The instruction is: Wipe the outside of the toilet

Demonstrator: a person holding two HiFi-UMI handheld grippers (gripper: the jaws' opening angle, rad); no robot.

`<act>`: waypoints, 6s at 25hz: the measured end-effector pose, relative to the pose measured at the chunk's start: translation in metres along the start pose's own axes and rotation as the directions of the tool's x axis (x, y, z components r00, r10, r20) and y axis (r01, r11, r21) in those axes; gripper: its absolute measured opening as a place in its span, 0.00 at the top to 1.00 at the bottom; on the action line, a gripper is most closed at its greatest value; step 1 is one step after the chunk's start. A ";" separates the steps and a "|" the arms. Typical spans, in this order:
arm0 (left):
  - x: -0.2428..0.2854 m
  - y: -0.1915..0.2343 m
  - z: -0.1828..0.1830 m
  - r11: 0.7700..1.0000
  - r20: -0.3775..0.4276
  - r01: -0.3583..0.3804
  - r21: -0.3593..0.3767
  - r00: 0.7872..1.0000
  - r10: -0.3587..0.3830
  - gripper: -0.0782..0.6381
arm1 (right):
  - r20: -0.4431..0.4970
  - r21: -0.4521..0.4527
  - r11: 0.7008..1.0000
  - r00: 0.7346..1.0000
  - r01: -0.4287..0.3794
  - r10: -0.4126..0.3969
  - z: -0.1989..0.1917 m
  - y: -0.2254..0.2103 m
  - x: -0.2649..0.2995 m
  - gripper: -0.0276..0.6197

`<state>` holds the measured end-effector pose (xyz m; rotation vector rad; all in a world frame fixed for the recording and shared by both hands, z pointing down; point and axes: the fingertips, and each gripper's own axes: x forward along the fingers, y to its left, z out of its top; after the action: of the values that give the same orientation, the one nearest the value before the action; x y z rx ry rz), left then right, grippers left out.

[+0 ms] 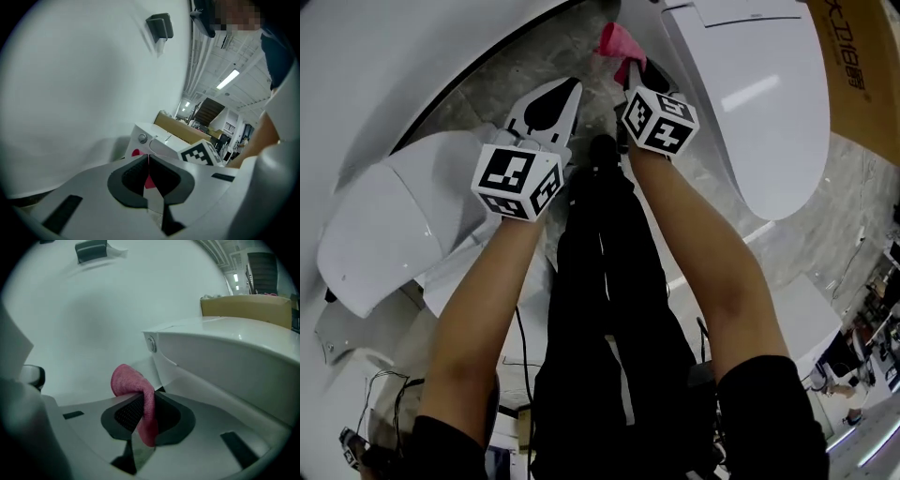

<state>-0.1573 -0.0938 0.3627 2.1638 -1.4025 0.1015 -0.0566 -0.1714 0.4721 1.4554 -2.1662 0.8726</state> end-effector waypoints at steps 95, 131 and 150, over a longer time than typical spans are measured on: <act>-0.018 -0.086 -0.019 0.999 -0.055 0.002 -0.047 0.998 -0.005 0.87 | 0.022 0.328 0.943 0.998 -0.059 0.055 -0.048 -0.056 -0.168 0.84; 0.158 0.122 -0.111 0.982 -0.312 0.091 0.165 0.949 -0.035 0.87 | 0.062 0.606 0.784 0.975 0.134 -0.214 -0.050 -0.065 0.162 0.84; 0.141 -0.015 -0.192 0.943 -0.488 0.258 0.212 0.864 -0.127 0.87 | -0.015 0.668 0.714 0.964 0.209 -0.267 -0.152 -0.158 -0.009 0.84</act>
<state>-0.0367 -0.1117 0.5684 2.2773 -0.9260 0.7322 0.0891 -0.1040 0.6218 2.0723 -1.7090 1.6180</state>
